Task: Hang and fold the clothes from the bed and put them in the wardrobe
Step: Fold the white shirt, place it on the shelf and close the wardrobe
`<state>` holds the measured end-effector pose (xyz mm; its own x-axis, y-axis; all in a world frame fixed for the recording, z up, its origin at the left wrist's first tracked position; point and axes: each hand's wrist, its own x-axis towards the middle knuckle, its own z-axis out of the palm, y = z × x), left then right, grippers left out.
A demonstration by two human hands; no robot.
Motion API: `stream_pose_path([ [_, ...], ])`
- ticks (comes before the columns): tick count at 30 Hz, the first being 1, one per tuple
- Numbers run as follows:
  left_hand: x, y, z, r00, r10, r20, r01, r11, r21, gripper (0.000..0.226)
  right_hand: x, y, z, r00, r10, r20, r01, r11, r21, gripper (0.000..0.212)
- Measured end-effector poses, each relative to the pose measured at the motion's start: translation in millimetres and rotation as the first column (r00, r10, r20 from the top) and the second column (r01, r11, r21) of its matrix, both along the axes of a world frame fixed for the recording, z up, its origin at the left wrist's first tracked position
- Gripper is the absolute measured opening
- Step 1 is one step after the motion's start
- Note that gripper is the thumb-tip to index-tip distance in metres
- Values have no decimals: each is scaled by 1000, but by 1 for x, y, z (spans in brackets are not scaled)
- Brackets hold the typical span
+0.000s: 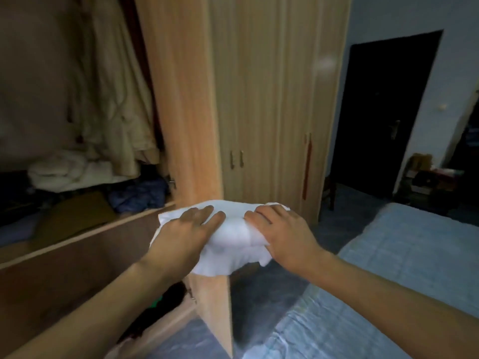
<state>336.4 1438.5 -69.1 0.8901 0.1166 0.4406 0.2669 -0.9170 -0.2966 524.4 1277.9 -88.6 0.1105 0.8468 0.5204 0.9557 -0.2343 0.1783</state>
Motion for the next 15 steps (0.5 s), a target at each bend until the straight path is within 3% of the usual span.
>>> stream_pose_path([
  [3, -78, 47, 2, 991, 133, 17, -132, 991, -25, 99, -59, 70, 9, 989, 141, 35, -141, 990, 8, 106],
  [7, -176, 96, -8, 959, 283, 6, -282, 955, -93, 86, -139, 143, 10, 962, 272, 34, -271, 962, -31, 109],
  [15, -313, 137, -50, 865, 501, -12, -495, 851, -178, 85, -254, 236, -7, 868, 493, 69, -472, 859, -196, 105],
])
